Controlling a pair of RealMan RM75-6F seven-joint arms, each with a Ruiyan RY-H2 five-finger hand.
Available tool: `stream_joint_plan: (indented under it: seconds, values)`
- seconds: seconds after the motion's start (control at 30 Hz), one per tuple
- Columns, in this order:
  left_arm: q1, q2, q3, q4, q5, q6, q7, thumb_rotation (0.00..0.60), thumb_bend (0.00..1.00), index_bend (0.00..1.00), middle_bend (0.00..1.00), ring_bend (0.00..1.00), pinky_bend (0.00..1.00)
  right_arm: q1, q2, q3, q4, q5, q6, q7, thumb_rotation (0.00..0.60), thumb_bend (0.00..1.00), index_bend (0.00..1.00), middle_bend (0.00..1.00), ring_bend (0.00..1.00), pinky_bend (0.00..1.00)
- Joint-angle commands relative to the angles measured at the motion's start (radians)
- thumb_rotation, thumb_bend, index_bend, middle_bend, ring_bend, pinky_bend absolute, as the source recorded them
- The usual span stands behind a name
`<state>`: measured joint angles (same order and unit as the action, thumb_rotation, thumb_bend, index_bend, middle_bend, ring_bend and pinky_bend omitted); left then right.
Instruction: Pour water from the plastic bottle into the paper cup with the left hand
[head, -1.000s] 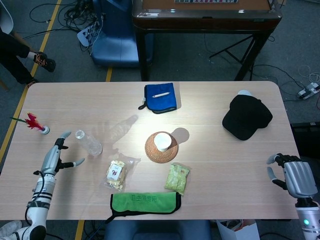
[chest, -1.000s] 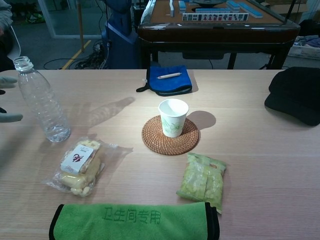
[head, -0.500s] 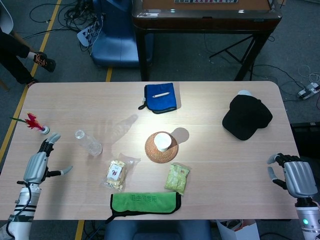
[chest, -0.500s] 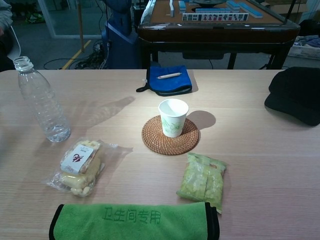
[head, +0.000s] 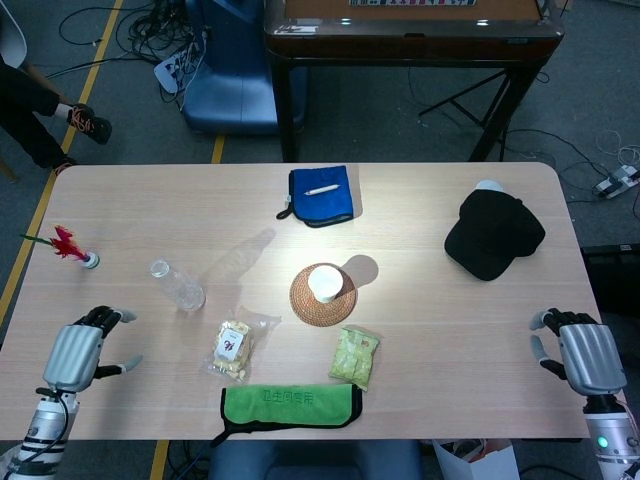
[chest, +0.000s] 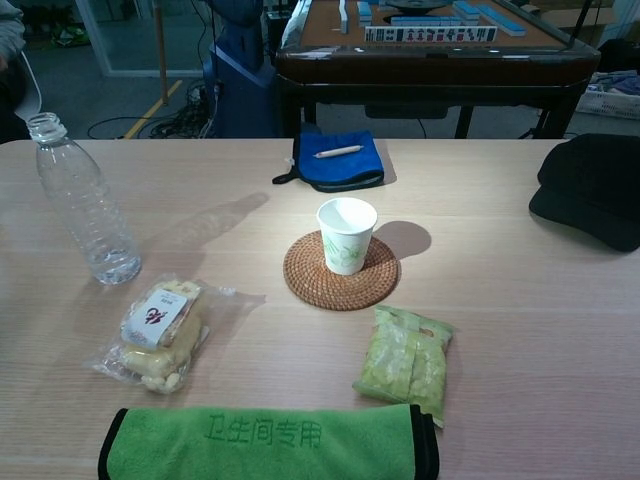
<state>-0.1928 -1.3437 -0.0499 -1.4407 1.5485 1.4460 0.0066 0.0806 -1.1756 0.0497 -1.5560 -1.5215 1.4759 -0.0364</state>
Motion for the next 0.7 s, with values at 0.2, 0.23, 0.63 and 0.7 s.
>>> stream_joint_plan:
  seconds: [0.2,0.23,0.63,0.7]
  values:
    - [0.035,0.016,0.009,-0.102,-0.061,0.005,0.172,0.600,0.00,0.46,0.48,0.35,0.59,-0.006,0.009,0.004,-0.005,0.000,0.014,0.008,0.600,0.44,0.52,0.48,0.50,0.50]
    - [0.038,0.019,0.005,-0.110,-0.073,0.007,0.177,0.600,0.00,0.46,0.48,0.36,0.60,-0.006,0.010,0.004,-0.006,0.000,0.015,0.007,0.600,0.44,0.52,0.48,0.50,0.50]
    - [0.042,0.046,0.004,-0.148,-0.077,0.016,0.292,0.600,0.00,0.46,0.50,0.37,0.61,-0.010,0.015,0.003,-0.014,-0.011,0.029,-0.005,0.600,0.44,0.52,0.48,0.50,0.50]
    - [0.044,0.048,0.003,-0.150,-0.076,0.022,0.303,0.600,0.00,0.46,0.50,0.37,0.61,-0.009,0.014,0.004,-0.013,-0.008,0.025,-0.005,0.600,0.44,0.52,0.48,0.50,0.50]
